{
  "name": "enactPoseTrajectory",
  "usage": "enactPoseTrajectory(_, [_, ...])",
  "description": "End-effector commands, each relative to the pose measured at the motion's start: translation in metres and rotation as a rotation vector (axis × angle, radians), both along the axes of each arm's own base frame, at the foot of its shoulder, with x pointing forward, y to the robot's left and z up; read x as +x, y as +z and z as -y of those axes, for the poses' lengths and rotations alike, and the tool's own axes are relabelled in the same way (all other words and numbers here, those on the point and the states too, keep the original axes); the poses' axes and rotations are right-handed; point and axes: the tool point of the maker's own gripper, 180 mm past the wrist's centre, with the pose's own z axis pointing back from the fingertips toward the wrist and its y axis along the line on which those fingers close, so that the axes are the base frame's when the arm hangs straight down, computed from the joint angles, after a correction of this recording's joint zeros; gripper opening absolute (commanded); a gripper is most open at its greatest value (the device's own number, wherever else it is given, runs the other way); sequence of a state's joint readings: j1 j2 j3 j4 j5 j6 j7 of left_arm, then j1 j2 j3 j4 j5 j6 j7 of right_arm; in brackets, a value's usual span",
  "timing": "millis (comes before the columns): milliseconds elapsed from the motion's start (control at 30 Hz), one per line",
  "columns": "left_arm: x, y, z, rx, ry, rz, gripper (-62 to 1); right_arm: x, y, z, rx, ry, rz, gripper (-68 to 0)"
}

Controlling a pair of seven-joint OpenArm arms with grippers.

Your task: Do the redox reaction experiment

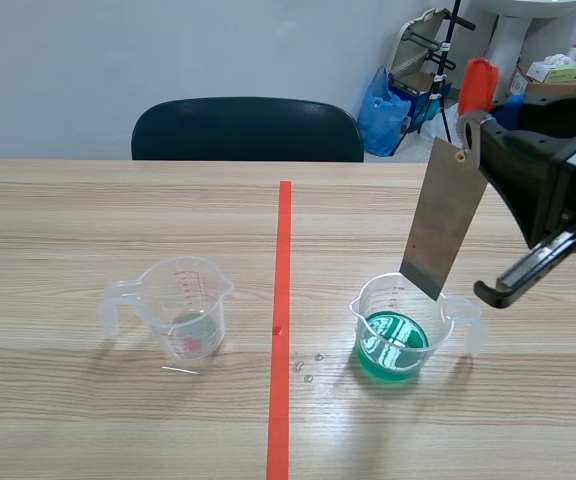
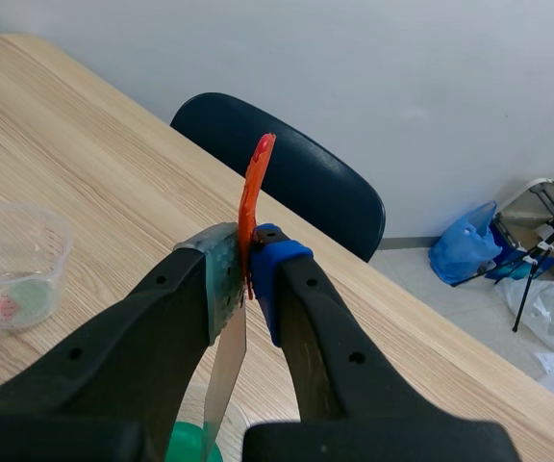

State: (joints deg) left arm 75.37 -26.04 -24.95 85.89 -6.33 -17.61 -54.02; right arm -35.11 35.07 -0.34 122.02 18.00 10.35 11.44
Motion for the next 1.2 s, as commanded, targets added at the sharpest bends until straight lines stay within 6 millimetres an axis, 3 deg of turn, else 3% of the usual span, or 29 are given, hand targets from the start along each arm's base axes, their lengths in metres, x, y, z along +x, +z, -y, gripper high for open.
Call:
enactPoseTrajectory(0, [0.002, 0.003, 0.000, -0.002, 0.007, 0.010, 1.4, 0.001, 0.013, -0.002, 0.008, 0.013, 0.042, -66.2])
enactPoseTrajectory(800, [0.002, 0.003, -0.001, -0.003, 0.008, 0.012, 1.4, 0.001, 0.016, -0.003, 0.012, 0.016, 0.055, -66.2])
enactPoseTrajectory(1167, [0.002, 0.003, -0.001, -0.003, 0.008, 0.012, 1.4, 0.004, 0.028, -0.022, 0.036, 0.092, 0.096, -66.2])
